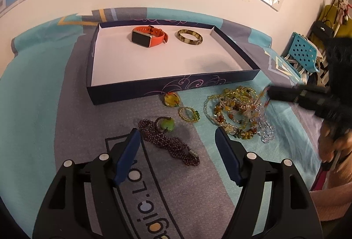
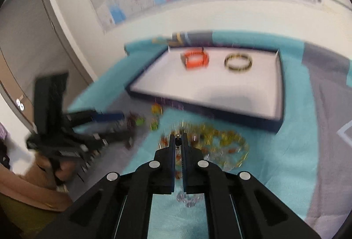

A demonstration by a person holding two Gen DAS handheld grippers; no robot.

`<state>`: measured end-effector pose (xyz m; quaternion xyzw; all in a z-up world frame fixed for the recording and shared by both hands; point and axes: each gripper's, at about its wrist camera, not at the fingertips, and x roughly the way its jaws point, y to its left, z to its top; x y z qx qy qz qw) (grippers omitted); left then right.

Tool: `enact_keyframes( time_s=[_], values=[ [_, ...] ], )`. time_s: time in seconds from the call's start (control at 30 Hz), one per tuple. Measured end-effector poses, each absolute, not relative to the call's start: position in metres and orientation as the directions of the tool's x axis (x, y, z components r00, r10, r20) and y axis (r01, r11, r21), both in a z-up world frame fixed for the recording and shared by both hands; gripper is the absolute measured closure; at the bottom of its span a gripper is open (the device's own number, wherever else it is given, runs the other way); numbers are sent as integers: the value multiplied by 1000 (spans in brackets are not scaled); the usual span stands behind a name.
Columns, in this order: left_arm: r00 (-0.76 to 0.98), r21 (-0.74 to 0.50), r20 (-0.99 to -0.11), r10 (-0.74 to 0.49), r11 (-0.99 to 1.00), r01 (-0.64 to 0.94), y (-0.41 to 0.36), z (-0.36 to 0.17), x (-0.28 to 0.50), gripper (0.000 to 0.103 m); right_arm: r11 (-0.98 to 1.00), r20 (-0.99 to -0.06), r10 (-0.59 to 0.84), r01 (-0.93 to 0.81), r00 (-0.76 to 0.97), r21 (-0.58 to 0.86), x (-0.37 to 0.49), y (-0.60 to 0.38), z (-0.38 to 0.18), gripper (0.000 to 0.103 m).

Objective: Organize jewelry
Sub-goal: 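Grasp the amber-and-clear beaded bracelet with the right tool and lift it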

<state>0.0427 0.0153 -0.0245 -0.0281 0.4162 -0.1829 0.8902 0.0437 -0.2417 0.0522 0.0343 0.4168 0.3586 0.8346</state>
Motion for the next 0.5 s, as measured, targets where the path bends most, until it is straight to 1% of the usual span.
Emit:
enact_keyframes(
  time_s=[0.27, 0.33, 0.5],
  values=[
    [589, -190, -725, -357, 926, 327, 10, -22, 42, 33, 719, -586, 674, -580, 449, 382, 45, -255, 92, 99],
    [589, -180, -727, -352, 926, 332, 8, -22, 43, 37, 720, -562, 678, -582, 475, 377, 47, -259, 105, 99],
    [582, -157, -736, -344, 924, 348, 1, -23, 49, 42, 708, -497, 698, -599, 515, 374, 49, -268, 133, 99]
  ],
)
